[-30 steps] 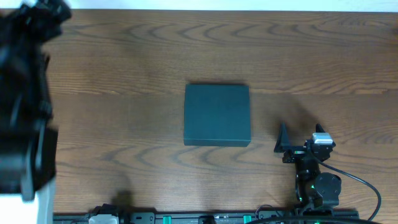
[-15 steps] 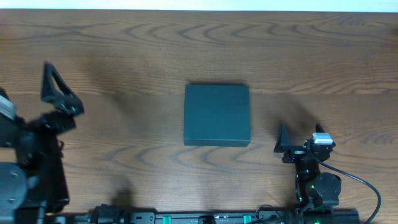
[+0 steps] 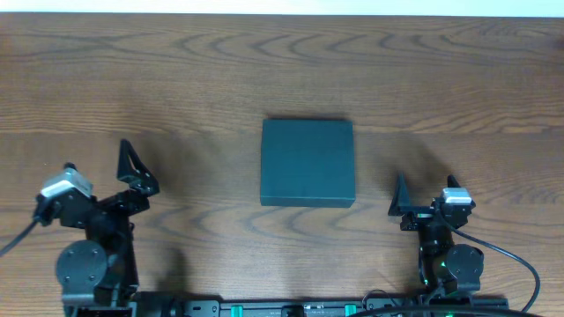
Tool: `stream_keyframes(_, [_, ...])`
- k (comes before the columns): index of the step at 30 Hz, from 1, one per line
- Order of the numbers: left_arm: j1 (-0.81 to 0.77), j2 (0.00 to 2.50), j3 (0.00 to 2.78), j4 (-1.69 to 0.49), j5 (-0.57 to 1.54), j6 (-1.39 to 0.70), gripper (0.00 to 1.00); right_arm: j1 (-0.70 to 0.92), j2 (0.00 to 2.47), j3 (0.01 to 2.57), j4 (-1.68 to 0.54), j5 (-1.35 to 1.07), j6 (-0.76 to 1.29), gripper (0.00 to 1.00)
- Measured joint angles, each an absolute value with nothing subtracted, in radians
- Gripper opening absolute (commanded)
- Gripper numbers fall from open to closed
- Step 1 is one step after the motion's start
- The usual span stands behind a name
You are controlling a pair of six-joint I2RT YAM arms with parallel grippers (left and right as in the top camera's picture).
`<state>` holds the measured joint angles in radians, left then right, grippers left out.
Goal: Pack container
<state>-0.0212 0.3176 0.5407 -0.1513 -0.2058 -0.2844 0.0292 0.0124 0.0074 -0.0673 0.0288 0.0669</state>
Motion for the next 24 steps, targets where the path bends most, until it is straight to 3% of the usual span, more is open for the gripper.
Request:
stream_keyframes(12, [-0.021,0.148,0.281,-0.103,-0.193,-0.361,0.99,0.029,0.013,0.007,-0.067,0.029,0.067,0.99])
stream_keyframes(24, [-0.021,0.058,0.198,-0.097,-0.19,-0.37,0.98,0.029,0.013,0.007,-0.067,0.029,0.067,0.99])
